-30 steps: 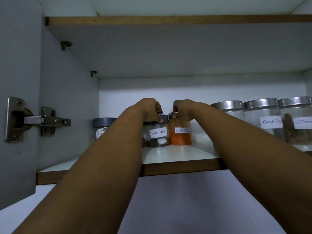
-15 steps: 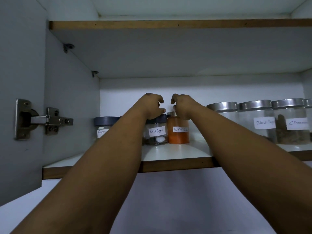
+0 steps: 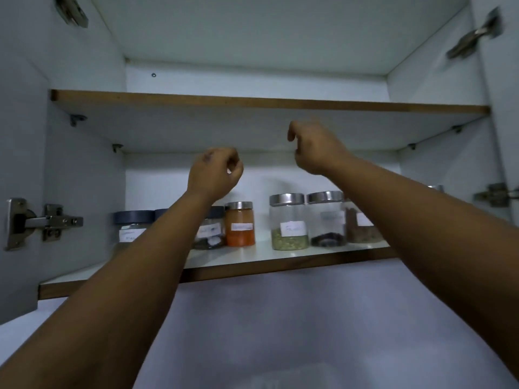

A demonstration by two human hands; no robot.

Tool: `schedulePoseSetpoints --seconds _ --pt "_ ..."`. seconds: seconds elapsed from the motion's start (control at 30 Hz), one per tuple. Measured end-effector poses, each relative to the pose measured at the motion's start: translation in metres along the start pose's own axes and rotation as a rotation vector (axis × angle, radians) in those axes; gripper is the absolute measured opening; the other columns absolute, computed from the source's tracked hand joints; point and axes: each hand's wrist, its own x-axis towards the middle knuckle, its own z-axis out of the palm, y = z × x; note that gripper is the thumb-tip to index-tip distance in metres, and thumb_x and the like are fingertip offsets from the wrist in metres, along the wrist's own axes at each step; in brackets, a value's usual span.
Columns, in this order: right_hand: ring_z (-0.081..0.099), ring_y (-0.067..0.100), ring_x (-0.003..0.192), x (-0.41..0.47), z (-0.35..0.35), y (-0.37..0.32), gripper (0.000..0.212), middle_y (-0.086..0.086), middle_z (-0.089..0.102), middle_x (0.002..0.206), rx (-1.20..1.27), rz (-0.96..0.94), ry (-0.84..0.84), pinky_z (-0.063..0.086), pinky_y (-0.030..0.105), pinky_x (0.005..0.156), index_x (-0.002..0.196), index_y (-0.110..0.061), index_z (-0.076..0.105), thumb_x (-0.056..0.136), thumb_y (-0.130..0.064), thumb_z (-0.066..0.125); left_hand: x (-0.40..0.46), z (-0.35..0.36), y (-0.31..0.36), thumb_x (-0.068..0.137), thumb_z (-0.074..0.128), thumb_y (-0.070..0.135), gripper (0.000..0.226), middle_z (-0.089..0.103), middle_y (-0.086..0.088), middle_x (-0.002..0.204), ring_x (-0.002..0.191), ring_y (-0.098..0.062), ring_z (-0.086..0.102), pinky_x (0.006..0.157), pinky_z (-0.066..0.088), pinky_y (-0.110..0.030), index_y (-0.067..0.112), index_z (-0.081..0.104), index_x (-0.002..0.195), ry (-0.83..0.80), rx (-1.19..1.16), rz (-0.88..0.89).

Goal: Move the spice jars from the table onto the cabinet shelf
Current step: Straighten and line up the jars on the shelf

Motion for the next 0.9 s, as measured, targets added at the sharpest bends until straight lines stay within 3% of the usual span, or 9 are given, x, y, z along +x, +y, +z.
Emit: schedulePoseSetpoints --seconds 0.1,0.17,0.23,0.37,0.57,0.67,0.77,0.9 --pt "0.057 0.024 0.105 -0.006 -0.027 0.031 0.049 0.008 0.062 0.117 0.071 0.051 -0.147 0.047 0.032 0.082 0.132 -0.015 0.05 0.085 -0.004 0.061 0.013 0.001 0.044 0.088 0.058 0.025 0.014 0.066 -0.001 0.1 0.097 -0.019 0.059 0.078 0.048 -0.033 0.018 0.064 0.099 -0.155 -0.078 0.007" --pt "0.055 0.024 0.115 -0.012 -0.035 0.048 0.049 0.007 0.059 0.127 0.018 0.042 -0.301 0.043 0.029 0.088 0.136 -0.015 0.048 0.089 -0.01 0.062 0.02 0.006 0.071 0.09 0.057 0.026 0.029 0.06 -0.003 0.122 0.114 -0.019 0.053 0.092 0.044 -0.035 0.018 0.061 0.117 -0.36 -0.061 0.03" --pt "0.053 0.024 0.119 -0.021 -0.036 0.063 0.044 0.006 0.058 0.131 -0.045 0.023 -0.42 0.042 0.031 0.095 0.136 -0.015 0.049 0.094 -0.021 0.061 0.025 0.013 0.095 0.091 0.057 0.029 0.032 0.057 -0.003 0.13 0.12 -0.02 0.051 0.098 0.042 -0.035 0.019 0.06 0.122 -0.502 -0.023 0.031" --pt "0.052 0.023 0.122 -0.04 -0.025 0.085 0.047 0.005 0.055 0.137 -0.079 -0.053 -0.517 0.04 0.034 0.101 0.139 -0.015 0.05 0.097 -0.036 0.055 0.027 0.026 0.124 0.093 0.059 0.037 0.036 0.061 -0.003 0.126 0.115 -0.019 0.055 0.093 0.044 -0.032 0.016 0.061 0.122 -0.544 0.093 0.021" --pt "0.053 0.022 0.122 -0.044 -0.012 0.097 0.037 0.006 0.057 0.136 0.003 -0.191 -0.501 0.041 0.03 0.101 0.135 -0.013 0.057 0.099 -0.021 0.054 0.019 0.038 0.136 0.091 0.059 0.049 0.05 0.066 -0.007 0.12 0.11 -0.022 0.058 0.092 0.048 -0.034 0.01 0.066 0.12 -0.717 0.259 -0.115" --pt "0.058 0.022 0.112 -0.044 -0.002 0.096 0.028 0.006 0.062 0.126 -0.028 -0.231 -0.478 0.044 0.027 0.088 0.124 -0.012 0.065 0.099 -0.018 0.055 0.013 0.042 0.139 0.093 0.06 0.035 0.035 0.07 -0.008 0.112 0.098 -0.019 0.062 0.084 0.048 -0.028 0.009 0.07 0.114 -0.687 0.268 -0.13" --pt "0.06 0.023 0.107 -0.04 0.01 0.096 0.024 0.006 0.064 0.119 -0.076 -0.222 -0.431 0.043 0.026 0.077 0.116 -0.013 0.066 0.095 -0.008 0.058 0.018 0.042 0.139 0.089 0.066 0.024 0.029 0.071 -0.007 0.112 0.1 -0.02 0.064 0.089 0.051 -0.029 0.01 0.07 0.114 -0.685 0.265 -0.156" --pt "0.059 0.023 0.109 -0.03 0.024 0.093 0.028 0.005 0.064 0.12 -0.086 -0.211 -0.443 0.047 0.028 0.081 0.118 -0.013 0.065 0.092 -0.005 0.06 0.026 0.05 0.133 0.087 0.07 0.02 0.028 0.071 -0.007 0.112 0.101 -0.02 0.066 0.093 0.051 -0.031 0.009 0.072 0.113 -0.709 0.27 -0.176"
